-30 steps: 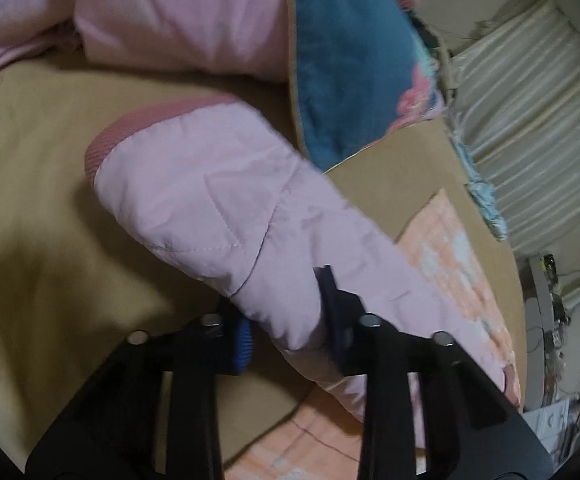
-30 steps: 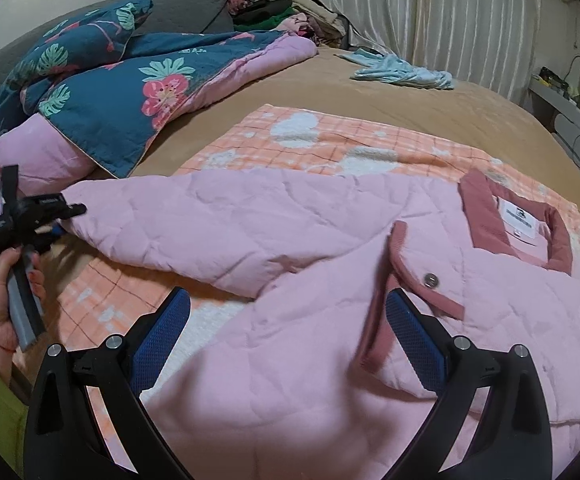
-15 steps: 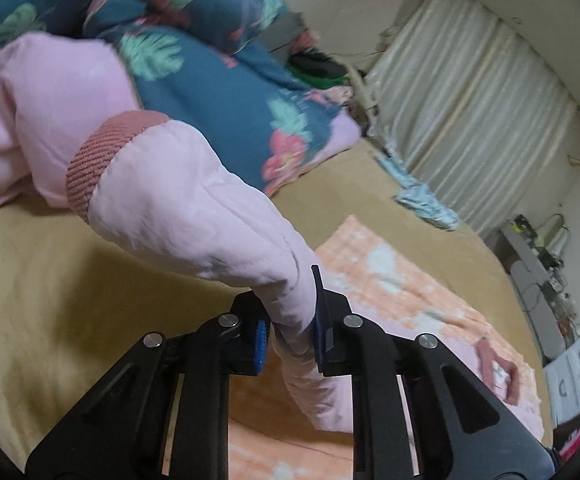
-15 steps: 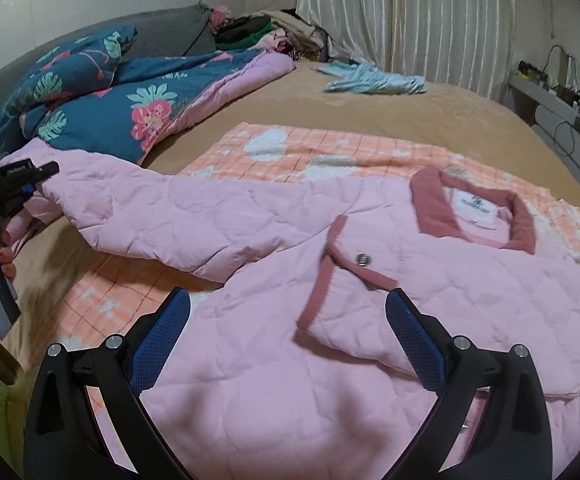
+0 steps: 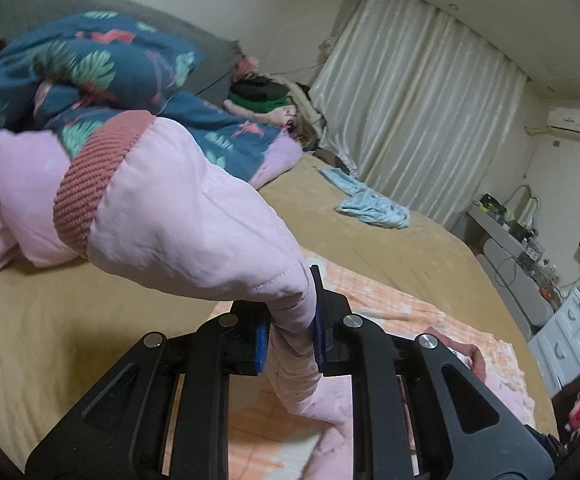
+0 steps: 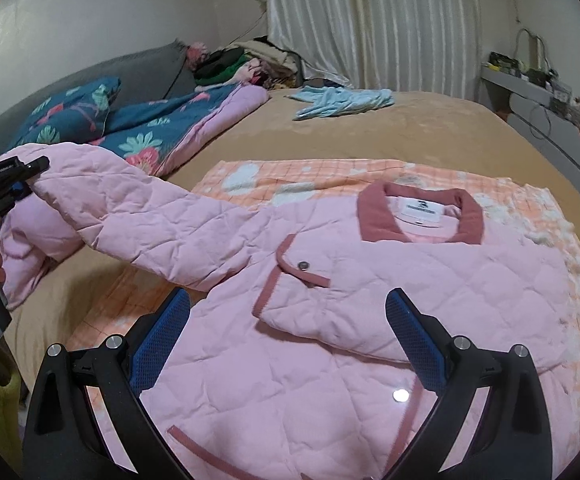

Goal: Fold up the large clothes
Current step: 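Close the left tool on the other sleeve cuff and lift it, then carry the held sleeve with the left tool across toward the collar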

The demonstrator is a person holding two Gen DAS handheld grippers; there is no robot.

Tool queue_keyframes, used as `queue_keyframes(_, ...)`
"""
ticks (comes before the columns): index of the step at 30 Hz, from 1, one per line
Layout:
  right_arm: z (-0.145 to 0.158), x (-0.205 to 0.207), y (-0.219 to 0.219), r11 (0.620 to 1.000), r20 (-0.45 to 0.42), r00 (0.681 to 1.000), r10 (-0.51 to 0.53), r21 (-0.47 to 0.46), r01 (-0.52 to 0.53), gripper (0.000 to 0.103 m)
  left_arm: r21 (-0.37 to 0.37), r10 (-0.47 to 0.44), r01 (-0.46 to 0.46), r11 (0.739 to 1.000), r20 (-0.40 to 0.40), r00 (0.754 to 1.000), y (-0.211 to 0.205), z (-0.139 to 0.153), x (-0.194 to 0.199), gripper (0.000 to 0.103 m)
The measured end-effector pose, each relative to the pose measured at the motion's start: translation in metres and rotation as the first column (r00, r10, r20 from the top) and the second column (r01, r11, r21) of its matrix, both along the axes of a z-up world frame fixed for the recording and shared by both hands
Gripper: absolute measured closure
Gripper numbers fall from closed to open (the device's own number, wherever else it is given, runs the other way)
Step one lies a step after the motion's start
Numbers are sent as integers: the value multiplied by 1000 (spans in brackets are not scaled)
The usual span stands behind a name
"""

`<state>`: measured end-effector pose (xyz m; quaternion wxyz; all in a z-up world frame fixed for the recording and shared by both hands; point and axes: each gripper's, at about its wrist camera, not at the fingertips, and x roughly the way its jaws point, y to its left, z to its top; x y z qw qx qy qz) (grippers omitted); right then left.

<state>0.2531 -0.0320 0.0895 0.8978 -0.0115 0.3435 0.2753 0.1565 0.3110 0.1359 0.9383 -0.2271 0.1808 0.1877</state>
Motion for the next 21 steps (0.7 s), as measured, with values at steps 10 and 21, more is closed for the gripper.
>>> queue_keyframes(10,8,-15,-56,995,4,997,-81,50,81,5,79,-78,78,994,6,997,-55,32,13,93)
queue_keyframes(21,-7,-24,-119,976,-17,978,-208,64,208,5,129,-160,159,979,4,987,-105,43,31,93)
